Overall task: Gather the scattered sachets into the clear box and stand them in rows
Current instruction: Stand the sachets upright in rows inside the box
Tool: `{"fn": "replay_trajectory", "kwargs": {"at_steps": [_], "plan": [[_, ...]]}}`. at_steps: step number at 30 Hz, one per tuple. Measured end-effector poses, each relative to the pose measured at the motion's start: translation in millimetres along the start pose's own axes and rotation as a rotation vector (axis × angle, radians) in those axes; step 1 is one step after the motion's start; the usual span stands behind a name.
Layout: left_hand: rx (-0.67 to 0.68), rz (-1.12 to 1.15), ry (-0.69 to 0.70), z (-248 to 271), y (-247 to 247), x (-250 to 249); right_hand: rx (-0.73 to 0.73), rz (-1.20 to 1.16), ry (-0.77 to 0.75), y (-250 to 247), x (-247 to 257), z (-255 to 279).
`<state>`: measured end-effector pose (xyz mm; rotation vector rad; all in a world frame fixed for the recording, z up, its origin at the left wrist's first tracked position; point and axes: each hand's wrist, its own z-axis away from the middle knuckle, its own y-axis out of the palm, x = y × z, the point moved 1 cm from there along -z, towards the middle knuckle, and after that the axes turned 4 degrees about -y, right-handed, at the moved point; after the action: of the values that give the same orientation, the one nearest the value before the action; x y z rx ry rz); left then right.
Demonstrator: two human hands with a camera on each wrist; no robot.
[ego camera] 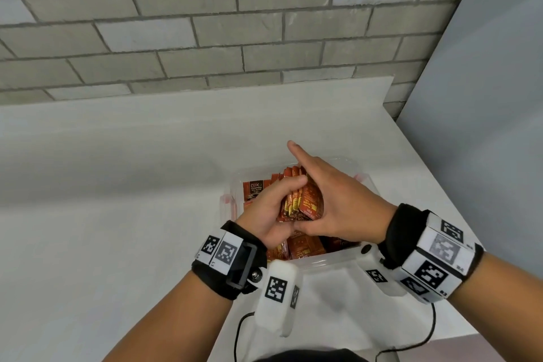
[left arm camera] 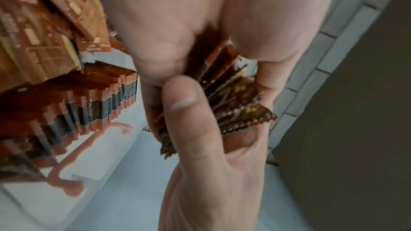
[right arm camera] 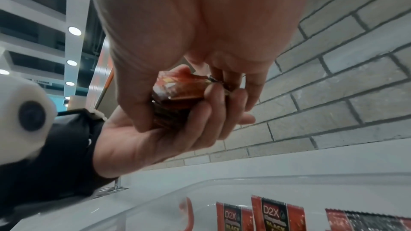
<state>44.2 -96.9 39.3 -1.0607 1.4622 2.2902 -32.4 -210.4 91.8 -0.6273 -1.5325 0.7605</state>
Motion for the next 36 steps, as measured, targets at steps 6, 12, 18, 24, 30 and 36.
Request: {"fn": "replay_trajectory", "kwargs": {"at_steps": [6,12,18,24,30,36], "plan": [[-0.045,-0.12,-0.002,-2,0,2,0.019,0.096,0.028,0,-6,0],[-0.072,-0.017,0.009,-6,-5,2,-0.238,-0.119,0.165,-9,-30,7],[-0.114,-0.097,-0.012,-4,-8,6,-0.301,-0.331,0.261,-9,-38,10],[-0.159,-0.087,0.019,-4,-12,9,-0.529,-0.328,0.165,-4,-40,14],[-0.125,0.096,0.08,-5,-13,8,-0.419,-0.093,-0.116,3,-39,21],[-0.209,0.01,0.109,-5,-16,6,-0.415,-0.161,-0.001,0,-39,20]]}}
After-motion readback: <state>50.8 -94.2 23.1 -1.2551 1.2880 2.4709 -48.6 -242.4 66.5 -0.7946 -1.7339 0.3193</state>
